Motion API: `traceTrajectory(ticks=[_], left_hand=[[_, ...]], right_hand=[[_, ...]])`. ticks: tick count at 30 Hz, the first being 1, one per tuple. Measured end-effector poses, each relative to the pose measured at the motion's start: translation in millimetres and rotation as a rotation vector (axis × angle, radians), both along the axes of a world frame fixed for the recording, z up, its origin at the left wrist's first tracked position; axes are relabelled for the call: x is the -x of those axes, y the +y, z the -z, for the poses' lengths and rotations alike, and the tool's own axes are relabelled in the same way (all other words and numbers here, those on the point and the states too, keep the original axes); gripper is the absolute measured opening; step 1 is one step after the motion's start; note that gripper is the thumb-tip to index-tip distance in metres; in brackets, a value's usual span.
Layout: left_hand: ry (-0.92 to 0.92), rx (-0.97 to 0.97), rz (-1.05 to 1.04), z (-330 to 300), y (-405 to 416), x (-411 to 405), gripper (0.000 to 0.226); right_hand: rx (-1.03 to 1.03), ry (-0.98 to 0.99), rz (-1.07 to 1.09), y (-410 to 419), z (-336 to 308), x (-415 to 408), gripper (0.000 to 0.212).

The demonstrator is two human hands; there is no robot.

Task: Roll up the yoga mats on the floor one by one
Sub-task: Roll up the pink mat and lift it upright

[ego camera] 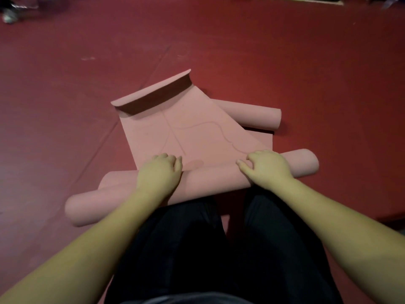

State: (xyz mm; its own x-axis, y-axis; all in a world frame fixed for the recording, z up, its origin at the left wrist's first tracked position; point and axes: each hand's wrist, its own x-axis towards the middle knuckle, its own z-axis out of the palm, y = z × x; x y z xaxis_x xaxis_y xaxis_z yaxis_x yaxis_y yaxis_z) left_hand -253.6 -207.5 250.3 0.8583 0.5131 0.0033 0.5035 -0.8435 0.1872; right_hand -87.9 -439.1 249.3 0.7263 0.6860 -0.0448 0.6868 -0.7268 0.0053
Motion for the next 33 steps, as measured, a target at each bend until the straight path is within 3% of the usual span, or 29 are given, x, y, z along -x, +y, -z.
traceTrajectory(ticks=[3,8,10,15,20,23,29,33], left_hand=[[-0.046,-0.15,0.076,7.6,-16.3,18.0,0.059],[0.208,-0.216,0.179,6.5,-11.8,24.3,0.106],[0.251,-0.219,0.193,-5.2,-5.5,17.7,0.101],[0.264,0.029,0.202,-35.7,6.5,9.3,0.072],[0.419,0.41,0.205,-30.0,14.5,15.3,0.082],[0.428,0.497,0.19,-22.1,17.3,14.8,0.089],[0.492,0.597,0.179,-22.7,27.1,5.4,0.092],[0.553,0.641,0.181,-25.0,29.5,-4.1,0.092]], right_hand=[[0.028,0.072,0.005,9.2,-0.8,-11.1,0.054],[0.182,0.15,0.007,30.1,-12.3,-33.0,0.068],[0.196,0.169,-0.004,39.9,-23.4,-38.4,0.067],[0.284,0.331,0.048,58.5,-45.1,-53.0,0.078],[0.413,0.563,0.093,65.2,-29.9,-49.6,0.083],[0.392,0.629,0.07,62.9,-19.4,-44.2,0.075],[0.199,0.423,-0.15,46.2,-22.8,-35.6,0.052],[0.126,0.176,-0.222,21.3,-11.9,-18.7,0.067]])
